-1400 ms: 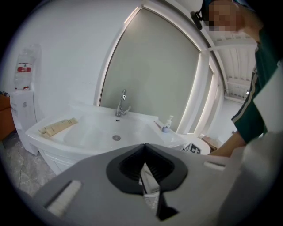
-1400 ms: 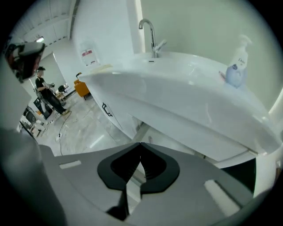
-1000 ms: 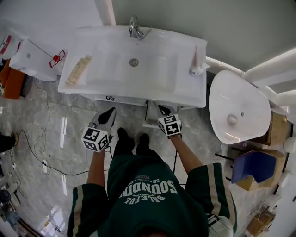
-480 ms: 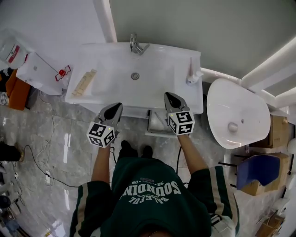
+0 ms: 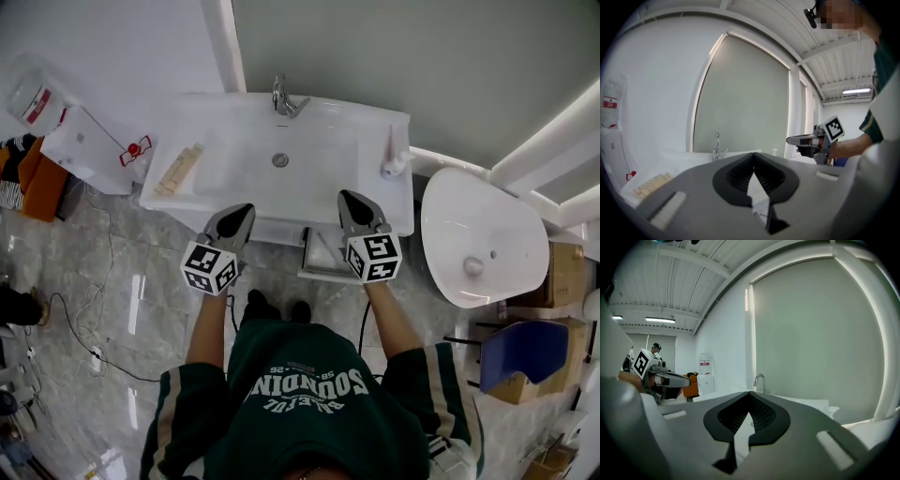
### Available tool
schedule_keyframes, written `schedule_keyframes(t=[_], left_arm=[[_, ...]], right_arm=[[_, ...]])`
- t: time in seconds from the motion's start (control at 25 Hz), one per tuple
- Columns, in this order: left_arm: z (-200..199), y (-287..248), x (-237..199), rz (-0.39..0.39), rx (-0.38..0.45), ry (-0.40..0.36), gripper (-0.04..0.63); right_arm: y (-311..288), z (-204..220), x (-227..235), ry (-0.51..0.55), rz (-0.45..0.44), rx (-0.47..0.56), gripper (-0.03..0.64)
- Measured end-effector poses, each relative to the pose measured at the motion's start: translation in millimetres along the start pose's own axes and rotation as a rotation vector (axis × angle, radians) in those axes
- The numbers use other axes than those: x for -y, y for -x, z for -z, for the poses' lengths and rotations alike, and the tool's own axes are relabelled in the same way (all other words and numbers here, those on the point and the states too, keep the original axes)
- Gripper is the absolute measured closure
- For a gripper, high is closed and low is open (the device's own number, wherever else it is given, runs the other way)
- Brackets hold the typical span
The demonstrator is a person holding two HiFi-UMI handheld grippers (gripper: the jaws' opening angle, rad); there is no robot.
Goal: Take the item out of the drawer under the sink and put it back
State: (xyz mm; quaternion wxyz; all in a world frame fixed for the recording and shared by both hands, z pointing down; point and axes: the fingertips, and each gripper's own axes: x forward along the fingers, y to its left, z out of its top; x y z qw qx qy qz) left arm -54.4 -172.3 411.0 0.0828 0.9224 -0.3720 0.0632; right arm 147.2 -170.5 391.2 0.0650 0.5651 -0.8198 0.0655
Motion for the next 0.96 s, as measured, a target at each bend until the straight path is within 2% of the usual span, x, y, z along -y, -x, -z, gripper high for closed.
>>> schedule_keyframes(t=[0.96], left_arm=[[7,2,6,0.006,-0.008,0.007,0.545]], right_arm=[[11,13,5,-0.007,0.002,-0.004,0.615]])
